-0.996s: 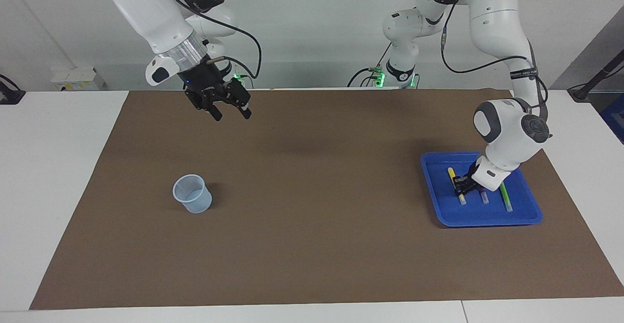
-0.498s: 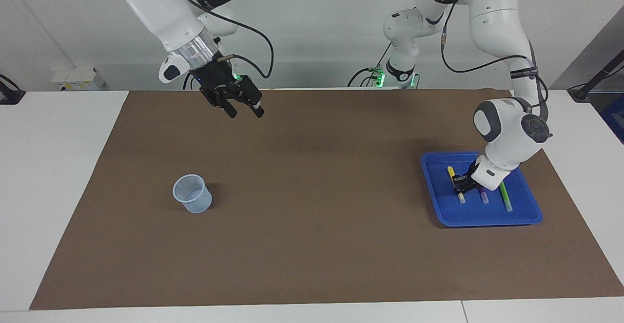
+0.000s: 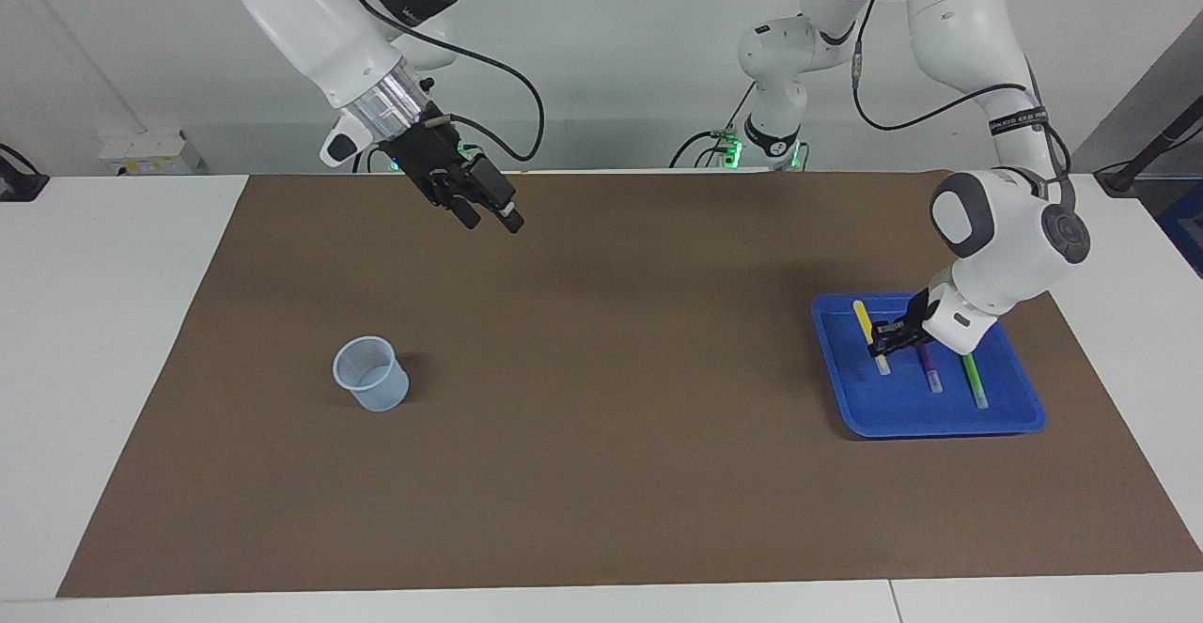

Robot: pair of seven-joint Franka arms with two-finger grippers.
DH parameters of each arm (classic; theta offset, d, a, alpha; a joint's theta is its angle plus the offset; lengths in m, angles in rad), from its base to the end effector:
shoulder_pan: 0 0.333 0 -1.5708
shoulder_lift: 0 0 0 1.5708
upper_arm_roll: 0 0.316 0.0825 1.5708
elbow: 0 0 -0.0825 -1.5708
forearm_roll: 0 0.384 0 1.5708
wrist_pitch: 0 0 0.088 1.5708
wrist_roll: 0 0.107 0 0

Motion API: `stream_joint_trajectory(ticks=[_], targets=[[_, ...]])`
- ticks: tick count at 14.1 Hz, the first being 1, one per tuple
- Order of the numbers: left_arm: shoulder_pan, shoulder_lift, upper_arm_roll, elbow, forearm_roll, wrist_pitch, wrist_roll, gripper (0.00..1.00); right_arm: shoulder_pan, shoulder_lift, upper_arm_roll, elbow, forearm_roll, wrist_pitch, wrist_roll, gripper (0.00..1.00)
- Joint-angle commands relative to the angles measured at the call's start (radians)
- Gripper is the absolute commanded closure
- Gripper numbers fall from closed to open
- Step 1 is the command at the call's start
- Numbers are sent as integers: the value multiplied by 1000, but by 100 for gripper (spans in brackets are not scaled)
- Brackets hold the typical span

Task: Transfer and insert pens with both arms
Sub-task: 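Lift the yellow pen with the left gripper while the right gripper approaches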

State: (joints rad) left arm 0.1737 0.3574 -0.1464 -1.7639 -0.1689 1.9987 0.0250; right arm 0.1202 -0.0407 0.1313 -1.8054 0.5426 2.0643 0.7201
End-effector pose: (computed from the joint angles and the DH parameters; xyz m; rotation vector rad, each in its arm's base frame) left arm 0.6328 0.0140 0.3561 2.9302 0.1289 -0.1689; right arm 0.5542 0.1718 0.5898 -2.4204 0.8248 -0.0283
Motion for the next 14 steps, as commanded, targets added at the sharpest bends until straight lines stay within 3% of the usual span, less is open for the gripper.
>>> stream_joint_trajectory(ticks=[1,4,14], targets=[[-39,-35,-16,21,-20,-78,-159,100,9,-13,-2,-37,60,52,47,0],[-91,-40,-24,58,-72,-129,-392,100,38,-11,-2,-49,63,71,71,0],[-210,-67,-32,26,-299,-132,-1063,100,147,-5,-2,-100,65,210,136,0]])
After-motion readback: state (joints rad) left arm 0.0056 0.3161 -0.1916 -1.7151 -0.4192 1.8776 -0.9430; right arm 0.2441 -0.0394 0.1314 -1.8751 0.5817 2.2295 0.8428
